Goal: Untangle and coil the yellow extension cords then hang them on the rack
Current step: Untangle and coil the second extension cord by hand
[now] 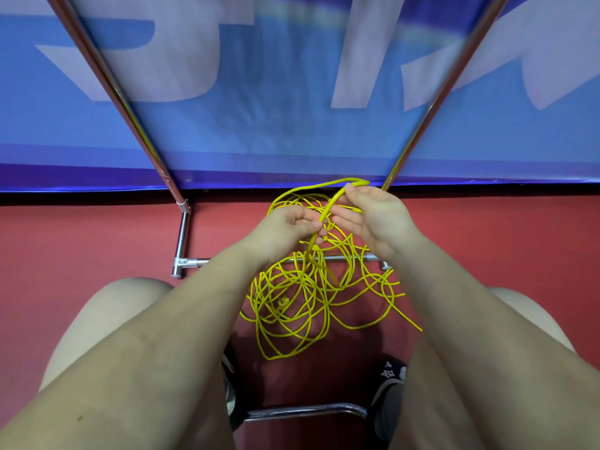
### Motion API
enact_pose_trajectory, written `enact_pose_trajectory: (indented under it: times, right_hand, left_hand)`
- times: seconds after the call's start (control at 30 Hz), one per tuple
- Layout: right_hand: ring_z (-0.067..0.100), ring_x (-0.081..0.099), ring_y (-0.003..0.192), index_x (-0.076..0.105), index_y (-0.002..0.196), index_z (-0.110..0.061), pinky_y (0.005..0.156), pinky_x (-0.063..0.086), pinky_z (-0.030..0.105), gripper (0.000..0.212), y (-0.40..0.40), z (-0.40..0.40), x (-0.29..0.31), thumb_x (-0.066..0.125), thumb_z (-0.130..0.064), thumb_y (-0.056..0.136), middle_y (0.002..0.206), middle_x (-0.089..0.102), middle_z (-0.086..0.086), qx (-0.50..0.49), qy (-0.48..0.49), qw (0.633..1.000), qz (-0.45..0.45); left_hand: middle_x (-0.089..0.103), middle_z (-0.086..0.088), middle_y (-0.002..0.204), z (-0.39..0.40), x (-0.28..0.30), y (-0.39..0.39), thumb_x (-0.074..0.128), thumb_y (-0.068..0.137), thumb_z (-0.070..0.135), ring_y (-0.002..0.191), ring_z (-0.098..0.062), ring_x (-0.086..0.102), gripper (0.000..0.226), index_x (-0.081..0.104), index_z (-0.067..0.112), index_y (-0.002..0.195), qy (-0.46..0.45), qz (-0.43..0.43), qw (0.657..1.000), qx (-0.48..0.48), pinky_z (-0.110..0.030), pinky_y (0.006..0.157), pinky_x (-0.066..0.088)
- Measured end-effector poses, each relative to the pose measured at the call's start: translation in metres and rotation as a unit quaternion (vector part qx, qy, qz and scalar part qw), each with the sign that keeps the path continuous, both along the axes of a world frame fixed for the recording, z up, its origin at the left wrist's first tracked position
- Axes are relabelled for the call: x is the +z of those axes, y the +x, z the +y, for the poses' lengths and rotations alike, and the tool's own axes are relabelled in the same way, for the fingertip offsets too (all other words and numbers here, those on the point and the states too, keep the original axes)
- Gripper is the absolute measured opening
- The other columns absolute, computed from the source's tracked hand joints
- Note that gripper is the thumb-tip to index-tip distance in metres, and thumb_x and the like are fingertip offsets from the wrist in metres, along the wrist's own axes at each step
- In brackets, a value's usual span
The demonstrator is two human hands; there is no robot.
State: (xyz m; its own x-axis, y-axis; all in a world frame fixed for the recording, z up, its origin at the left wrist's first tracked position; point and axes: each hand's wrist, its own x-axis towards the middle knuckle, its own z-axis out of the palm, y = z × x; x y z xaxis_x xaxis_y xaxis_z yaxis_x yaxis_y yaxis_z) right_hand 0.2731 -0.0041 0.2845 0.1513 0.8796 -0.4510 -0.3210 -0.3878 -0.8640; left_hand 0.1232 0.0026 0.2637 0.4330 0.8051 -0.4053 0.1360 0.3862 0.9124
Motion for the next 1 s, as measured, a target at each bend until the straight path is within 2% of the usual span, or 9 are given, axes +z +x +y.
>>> enact_pose_trajectory:
  times: [0.13, 0.23, 0.37, 0.5, 0.57, 0.67, 0.8, 0.93, 1.0]
  right_hand:
    - [0.012, 0.065, 0.074, 0.056, 0.088, -0.018, 0.075, 0.052, 0.027, 0.004, -0.001, -0.002, -0.001, 0.055, -0.018, 0.093, 0.083, 0.063, 0.0, 0.104, 0.032, 0.976, -0.187]
    - [0.014, 0.061, 0.076, 0.061, 0.097, -0.018, 0.075, 0.049, 0.029, 0.015, -0.004, -0.009, -0.011, 0.065, -0.027, 0.085, 0.083, 0.063, -0.002, 0.25, 0.029, 0.896, -0.367]
    - [0.014, 0.058, 0.078, 0.059, 0.088, -0.021, 0.084, 0.05, 0.036, 0.012, -0.007, -0.013, -0.019, 0.069, -0.019, 0.083, 0.076, 0.058, -0.008, 0.331, 0.039, 0.856, -0.395]
    - [0.01, 0.055, 0.069, 0.054, 0.075, -0.025, 0.071, 0.048, 0.026, 0.02, -0.007, -0.012, -0.017, 0.07, -0.016, 0.082, 0.071, 0.055, -0.01, 0.323, 0.067, 0.855, -0.401]
    - [0.006, 0.055, 0.063, 0.053, 0.074, -0.024, 0.067, 0.047, 0.024, 0.02, -0.009, -0.013, -0.014, 0.068, -0.015, 0.083, 0.068, 0.055, -0.008, 0.319, 0.07, 0.861, -0.39]
    - [0.012, 0.063, 0.063, 0.052, 0.075, -0.021, 0.072, 0.051, 0.035, 0.019, -0.013, -0.012, -0.01, 0.063, -0.013, 0.087, 0.071, 0.059, 0.0, 0.281, 0.059, 0.908, -0.307]
    - [0.005, 0.066, 0.057, 0.054, 0.083, -0.018, 0.065, 0.054, 0.023, 0.009, -0.01, -0.007, -0.001, 0.056, -0.016, 0.092, 0.075, 0.062, 0.0, 0.177, 0.029, 0.969, -0.169]
    - [0.012, 0.068, 0.065, 0.055, 0.086, -0.013, 0.07, 0.056, 0.025, 0.008, -0.003, -0.003, 0.001, 0.055, -0.017, 0.093, 0.077, 0.06, 0.001, 0.048, -0.006, 0.998, -0.045]
    - [0.017, 0.067, 0.072, 0.054, 0.086, -0.011, 0.072, 0.055, 0.028, 0.009, -0.001, -0.001, 0.0, 0.053, -0.016, 0.094, 0.08, 0.06, 0.004, 0.004, -0.024, 1.0, -0.001]
  left_hand:
    - [0.063, 0.002, 0.079, 0.002, 0.002, -0.001, 0.044, 0.098, 0.008, 0.059, 0.001, 0.064, 0.017, 0.053, 0.017, 0.087, -0.006, -0.015, 0.998, 0.067, -0.023, 0.061, 0.051]
    - [0.062, 0.0, 0.082, 0.008, 0.004, -0.004, 0.042, 0.099, 0.009, 0.059, -0.002, 0.066, 0.016, 0.053, 0.016, 0.09, -0.041, -0.07, 0.985, 0.152, -0.021, 0.057, 0.055]
    - [0.062, -0.003, 0.085, 0.015, 0.004, -0.009, 0.046, 0.098, 0.011, 0.066, -0.009, 0.068, 0.012, 0.052, 0.013, 0.088, -0.089, -0.142, 0.957, 0.239, -0.024, 0.057, 0.058]
    - [0.063, -0.004, 0.087, 0.016, 0.006, -0.011, 0.046, 0.098, 0.01, 0.07, -0.012, 0.068, 0.013, 0.05, 0.01, 0.085, -0.105, -0.182, 0.943, 0.258, -0.026, 0.057, 0.058]
    - [0.063, -0.005, 0.088, 0.017, 0.006, -0.011, 0.046, 0.098, 0.011, 0.073, -0.013, 0.069, 0.014, 0.05, 0.011, 0.085, -0.101, -0.19, 0.943, 0.255, -0.025, 0.057, 0.058]
    - [0.065, -0.005, 0.091, 0.018, 0.004, -0.011, 0.045, 0.099, 0.015, 0.083, -0.016, 0.067, 0.013, 0.052, 0.013, 0.089, -0.088, -0.179, 0.952, 0.233, -0.026, 0.064, 0.057]
    - [0.067, 0.0, 0.094, 0.012, -0.005, -0.006, 0.044, 0.099, 0.024, 0.092, -0.016, 0.063, 0.017, 0.059, 0.019, 0.095, -0.074, -0.058, 0.989, 0.118, -0.033, 0.086, 0.047]
    - [0.066, -0.002, 0.091, 0.001, -0.005, 0.002, 0.041, 0.1, 0.027, 0.081, -0.011, 0.062, 0.023, 0.059, 0.012, 0.099, -0.049, -0.005, 0.999, 0.004, -0.015, 0.067, 0.05]
    - [0.066, -0.001, 0.085, 0.001, -0.006, 0.001, 0.042, 0.1, 0.02, 0.077, -0.014, 0.059, 0.02, 0.058, 0.013, 0.089, -0.009, 0.007, 1.0, 0.001, -0.02, 0.074, 0.049]
